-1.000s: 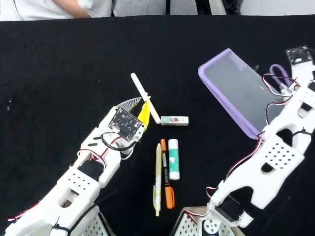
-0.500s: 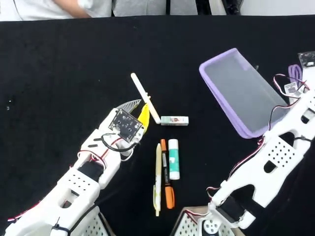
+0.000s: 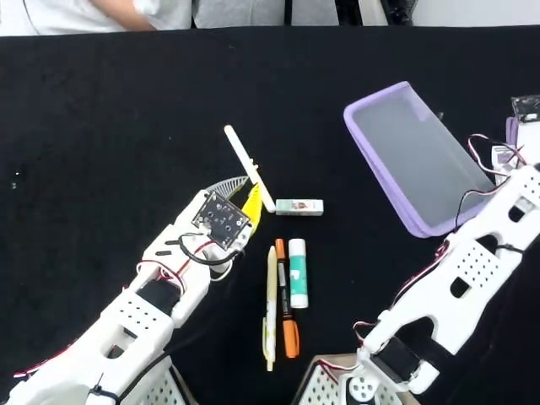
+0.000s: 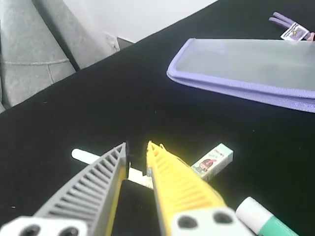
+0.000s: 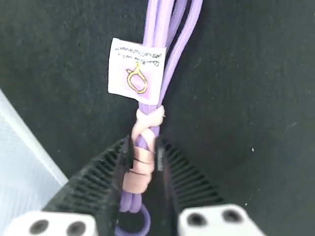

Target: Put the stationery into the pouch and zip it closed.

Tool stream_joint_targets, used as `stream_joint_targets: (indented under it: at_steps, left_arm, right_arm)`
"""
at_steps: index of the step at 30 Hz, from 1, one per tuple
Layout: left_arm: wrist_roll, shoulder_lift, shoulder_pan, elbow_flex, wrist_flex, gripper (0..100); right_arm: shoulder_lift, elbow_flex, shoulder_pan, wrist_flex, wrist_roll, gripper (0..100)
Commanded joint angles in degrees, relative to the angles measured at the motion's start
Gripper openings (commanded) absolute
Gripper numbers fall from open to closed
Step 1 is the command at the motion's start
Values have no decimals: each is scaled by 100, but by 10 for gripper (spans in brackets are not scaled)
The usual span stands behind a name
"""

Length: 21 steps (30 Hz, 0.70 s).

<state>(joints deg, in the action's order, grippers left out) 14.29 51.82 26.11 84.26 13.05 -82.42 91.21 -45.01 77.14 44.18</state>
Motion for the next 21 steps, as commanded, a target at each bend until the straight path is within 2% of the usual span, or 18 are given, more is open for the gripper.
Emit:
stream_joint_targets:
  at_steps: [1, 7, 11, 17, 21]
  left_arm:
    - [62, 132, 66, -48, -9, 79]
    - [62, 132, 66, -48, -9, 79]
    - [62, 132, 66, -48, -9, 79]
    - [62, 132, 66, -48, -9, 79]
    - [62, 141, 66, -48, -9, 79]
  right_arm:
    - [-136, 356, -220, -44, -44, 152]
    - [-312, 338, -220, -9, -44, 121]
    - [-242, 409, -264, 308, -44, 13]
    - [426, 462, -273, 1108, -53, 11]
    - [1165, 462, -237, 1785, -624, 11]
